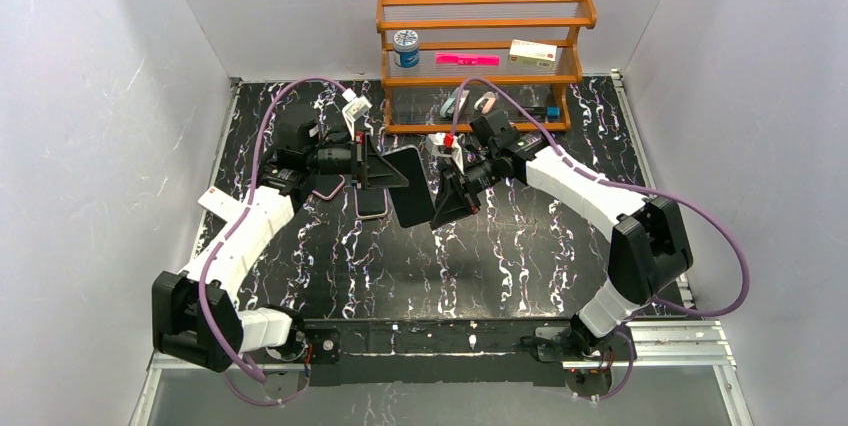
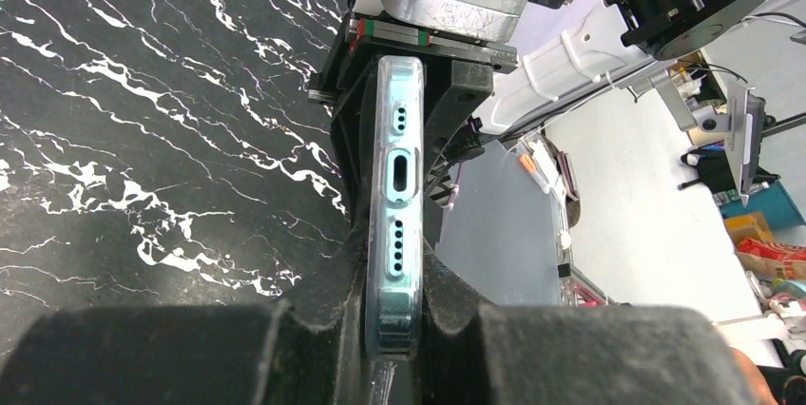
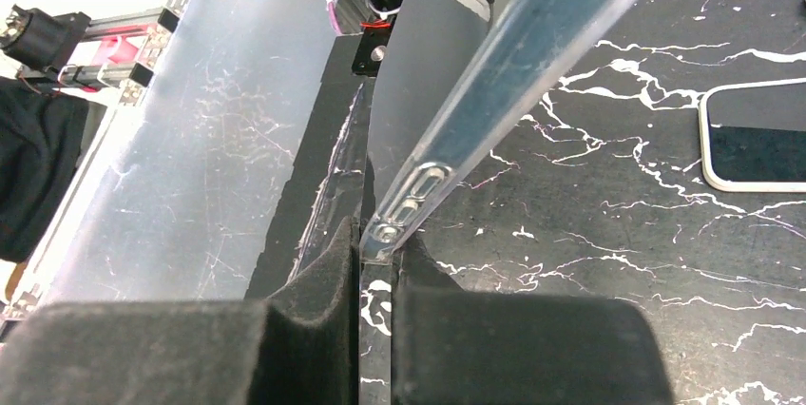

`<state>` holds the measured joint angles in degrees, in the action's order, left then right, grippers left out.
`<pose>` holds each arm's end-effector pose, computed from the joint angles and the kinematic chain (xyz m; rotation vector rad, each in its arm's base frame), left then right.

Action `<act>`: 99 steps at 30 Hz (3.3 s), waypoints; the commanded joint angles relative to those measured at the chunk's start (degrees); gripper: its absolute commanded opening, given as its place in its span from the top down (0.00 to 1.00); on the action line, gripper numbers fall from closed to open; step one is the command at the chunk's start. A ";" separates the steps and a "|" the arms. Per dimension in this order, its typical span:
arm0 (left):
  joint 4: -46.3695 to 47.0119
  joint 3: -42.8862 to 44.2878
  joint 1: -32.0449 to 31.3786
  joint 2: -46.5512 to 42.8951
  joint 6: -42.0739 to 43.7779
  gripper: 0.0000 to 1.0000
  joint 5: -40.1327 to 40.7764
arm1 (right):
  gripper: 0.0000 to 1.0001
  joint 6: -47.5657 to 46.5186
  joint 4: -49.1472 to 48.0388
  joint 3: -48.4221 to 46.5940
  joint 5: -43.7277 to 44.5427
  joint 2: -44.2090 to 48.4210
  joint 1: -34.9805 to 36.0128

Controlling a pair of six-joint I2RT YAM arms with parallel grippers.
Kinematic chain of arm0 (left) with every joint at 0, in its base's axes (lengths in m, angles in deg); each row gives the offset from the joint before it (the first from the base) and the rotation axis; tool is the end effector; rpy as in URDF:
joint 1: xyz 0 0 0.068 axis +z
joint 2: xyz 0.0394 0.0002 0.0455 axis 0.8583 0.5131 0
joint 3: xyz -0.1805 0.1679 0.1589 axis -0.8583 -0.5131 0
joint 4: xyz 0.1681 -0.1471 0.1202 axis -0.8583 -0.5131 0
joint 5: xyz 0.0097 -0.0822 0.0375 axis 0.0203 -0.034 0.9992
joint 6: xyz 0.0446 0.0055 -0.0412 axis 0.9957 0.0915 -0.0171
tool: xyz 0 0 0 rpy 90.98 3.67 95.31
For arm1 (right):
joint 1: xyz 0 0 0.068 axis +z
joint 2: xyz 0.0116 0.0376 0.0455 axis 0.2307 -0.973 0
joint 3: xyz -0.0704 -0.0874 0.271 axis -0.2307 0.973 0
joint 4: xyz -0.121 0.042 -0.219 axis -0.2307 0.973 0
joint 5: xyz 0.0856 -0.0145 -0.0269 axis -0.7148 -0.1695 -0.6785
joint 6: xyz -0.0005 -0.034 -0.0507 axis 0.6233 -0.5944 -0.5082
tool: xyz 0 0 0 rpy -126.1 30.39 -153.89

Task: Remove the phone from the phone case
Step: Remove the phone case from the phone.

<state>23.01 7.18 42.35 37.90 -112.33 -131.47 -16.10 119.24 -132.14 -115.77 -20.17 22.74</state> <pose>0.2419 -0.1167 0.3632 0.7595 1.7493 -1.5549 0.2381 0.2265 0.3069 -1.6014 1.5140 1.5165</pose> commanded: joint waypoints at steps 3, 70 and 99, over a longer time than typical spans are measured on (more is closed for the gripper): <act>-1.56 2.85 0.58 -2.44 -3.39 1.00 0.25 | 0.99 -4.79 -5.88 0.89 0.21 4.14 1.68; 30.03 -19.12 0.98 -13.27 -30.87 1.00 27.27 | 0.30 89.63 -75.46 43.65 49.25 34.09 8.13; 35.73 -20.68 0.52 -13.34 -35.07 1.00 24.70 | 0.37 94.52 -85.43 42.78 47.06 27.98 8.13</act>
<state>54.64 -13.26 43.25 26.05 -146.54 -105.48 77.80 38.12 -88.01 -68.06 7.89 30.65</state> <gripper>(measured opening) 0.119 0.631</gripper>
